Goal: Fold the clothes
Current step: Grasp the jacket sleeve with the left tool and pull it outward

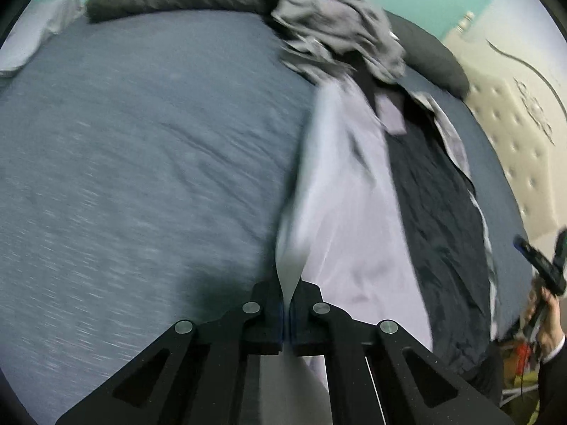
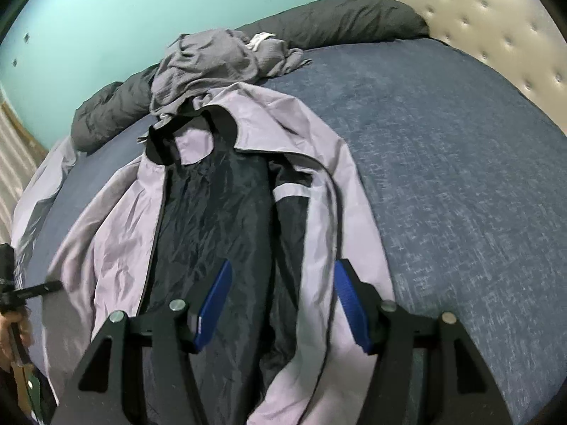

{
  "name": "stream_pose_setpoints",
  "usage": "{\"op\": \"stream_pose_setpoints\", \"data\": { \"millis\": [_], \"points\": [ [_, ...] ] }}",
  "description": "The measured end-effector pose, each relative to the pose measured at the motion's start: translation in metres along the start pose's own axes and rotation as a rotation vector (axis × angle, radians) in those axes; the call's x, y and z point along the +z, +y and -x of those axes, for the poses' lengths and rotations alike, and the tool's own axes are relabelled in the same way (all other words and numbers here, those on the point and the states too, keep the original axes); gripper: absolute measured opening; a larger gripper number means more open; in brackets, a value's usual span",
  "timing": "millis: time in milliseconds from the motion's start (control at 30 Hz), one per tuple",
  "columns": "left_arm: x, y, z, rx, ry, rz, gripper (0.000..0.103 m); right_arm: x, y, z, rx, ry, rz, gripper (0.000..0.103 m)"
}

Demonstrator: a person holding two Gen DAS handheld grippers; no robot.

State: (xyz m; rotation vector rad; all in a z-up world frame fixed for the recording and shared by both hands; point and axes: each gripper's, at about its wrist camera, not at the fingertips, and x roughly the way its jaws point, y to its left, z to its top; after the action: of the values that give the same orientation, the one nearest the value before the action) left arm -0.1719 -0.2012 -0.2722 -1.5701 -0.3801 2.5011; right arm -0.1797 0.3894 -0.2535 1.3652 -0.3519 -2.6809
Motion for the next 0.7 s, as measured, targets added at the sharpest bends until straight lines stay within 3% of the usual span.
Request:
{"op": "stream_pose_setpoints", "data": {
  "millis": [133,200,300,433,700],
  "points": [
    [0.037,0.051,0.025,0.111,-0.042,0.055,0.002,0.003,0.0,0.006,0.001,-0.009,-0.003,0.061],
    [0.05,0.079,0.028,0.157,-0.031,0.107,0.01,0.003,0.001,0.009,0.001,-0.01,0.008,0.061],
    [0.05,0.112,0.035,0.209,-0.048,0.194,0.063,0.003,0.001,0.012,0.0,-0.011,0.019,0.061],
    [0.023,0.115,0.034,0.124,-0.037,0.222,0.069,0.0,0.0,0.013,-0.001,-0.006,0.016,0.061],
    [-0.042,0.047,0.021,0.052,-0.016,0.192,0.071,-0.009,0.008,0.003,0.004,0.027,-0.005,0.061]
  ]
}}
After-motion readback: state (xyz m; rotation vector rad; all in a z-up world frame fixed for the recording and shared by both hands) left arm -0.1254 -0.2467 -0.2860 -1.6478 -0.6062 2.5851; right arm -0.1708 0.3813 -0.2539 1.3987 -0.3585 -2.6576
